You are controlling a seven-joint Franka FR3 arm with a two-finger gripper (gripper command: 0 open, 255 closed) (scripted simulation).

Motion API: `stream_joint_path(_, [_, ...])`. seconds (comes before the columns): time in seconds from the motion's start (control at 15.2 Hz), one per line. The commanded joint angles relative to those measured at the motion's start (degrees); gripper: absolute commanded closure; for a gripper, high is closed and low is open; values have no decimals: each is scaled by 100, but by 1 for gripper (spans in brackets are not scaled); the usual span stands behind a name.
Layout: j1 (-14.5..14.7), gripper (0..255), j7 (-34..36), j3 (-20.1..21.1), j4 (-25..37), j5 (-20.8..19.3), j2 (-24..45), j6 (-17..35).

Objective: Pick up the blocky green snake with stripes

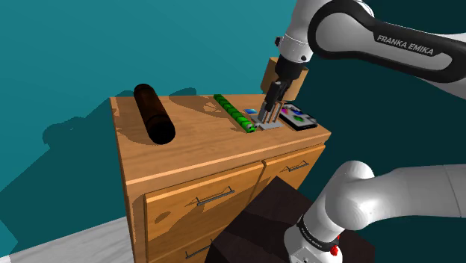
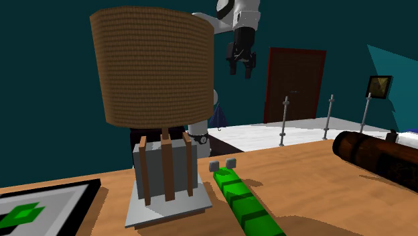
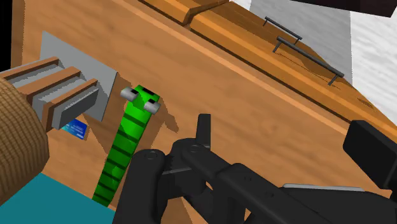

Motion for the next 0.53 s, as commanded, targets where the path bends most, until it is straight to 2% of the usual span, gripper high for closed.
stream_joint_path(0.0, [0, 0, 0, 0, 0, 0, 0, 0])
stream_joint_path(0.46, [-293, 0, 96, -334, 348, -104, 1322, 915])
